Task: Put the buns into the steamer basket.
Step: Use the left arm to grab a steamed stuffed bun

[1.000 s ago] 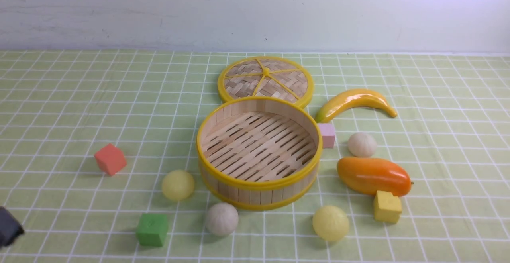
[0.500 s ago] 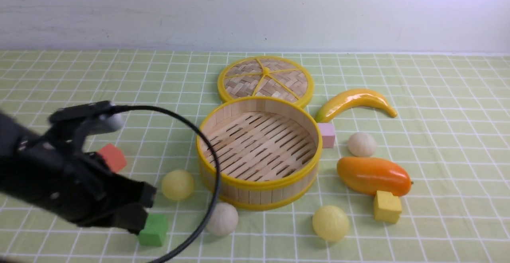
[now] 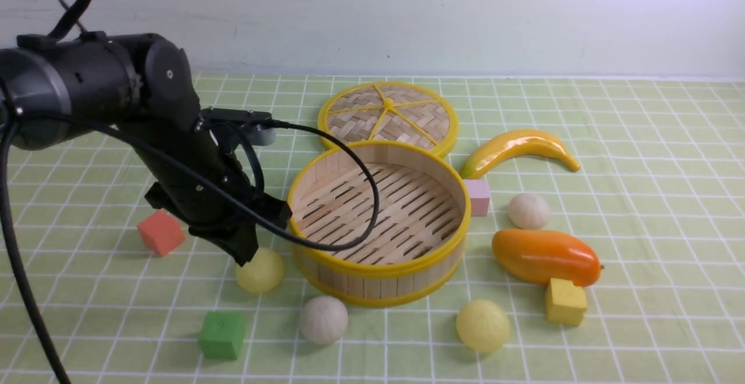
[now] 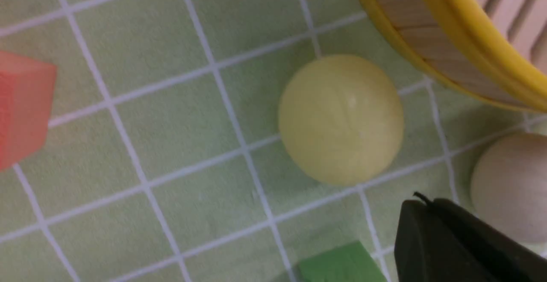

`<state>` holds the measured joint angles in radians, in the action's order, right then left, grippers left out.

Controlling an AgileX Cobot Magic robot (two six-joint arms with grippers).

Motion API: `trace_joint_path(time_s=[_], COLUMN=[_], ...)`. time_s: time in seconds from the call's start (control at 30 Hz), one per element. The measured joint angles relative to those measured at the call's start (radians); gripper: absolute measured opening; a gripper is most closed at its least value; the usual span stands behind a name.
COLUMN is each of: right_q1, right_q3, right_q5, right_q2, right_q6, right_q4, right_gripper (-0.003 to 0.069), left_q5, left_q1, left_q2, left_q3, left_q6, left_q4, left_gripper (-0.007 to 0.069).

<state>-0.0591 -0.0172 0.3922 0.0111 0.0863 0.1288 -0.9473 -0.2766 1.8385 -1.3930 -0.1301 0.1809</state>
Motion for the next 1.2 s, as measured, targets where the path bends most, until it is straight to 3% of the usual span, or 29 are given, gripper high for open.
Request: trace_joint_path(time_s=[0.17,0.43,0.57,0.9,1.1,1.17,1.2], right_q1=[0.0,0.0,0.0,0.0,0.0,0.0,0.0], right_q3=[0.0,0.0,0.0,0.0,0.0,0.0,0.0], right_q5=[0.0,0.0,0.0,0.0,0.0,0.0,0.0], right_q2=[0.0,0.0,0.0,0.0,0.0,0.0,0.0], right_q6=[0.0,0.0,0.0,0.0,0.0,0.0,0.0], right_q4=[0.0,0.0,0.0,0.0,0.0,0.0,0.0], right_gripper=[0.0241,0.0241,0.0241,0.0241,0.0241,0.0241,0.0241], left_q5=[0.051,0.156,0.163,0.194,0.161,0.129,0.127], left_q1=[0.001,0.001,0.001,0.001,0.0,0.0,0.0], left_q2=[0.035,0.042,0.078,0.14,0.145,0.138,0.138], left_q3=[-0.007,-0.009,-0.013,-0.014,-0.015,-0.016,-0.016], left_q6=[-0.028,-0.03,-0.031,-0.032,-0.032,-0.032,-0.032], left_q4=[-0.014,-0.021,-0.021,-0.021,-0.021,-0.028,-0.03], left_gripper=[0.0011,0.0247,0.0294,0.0254,0.0132,0.0011,0.0006])
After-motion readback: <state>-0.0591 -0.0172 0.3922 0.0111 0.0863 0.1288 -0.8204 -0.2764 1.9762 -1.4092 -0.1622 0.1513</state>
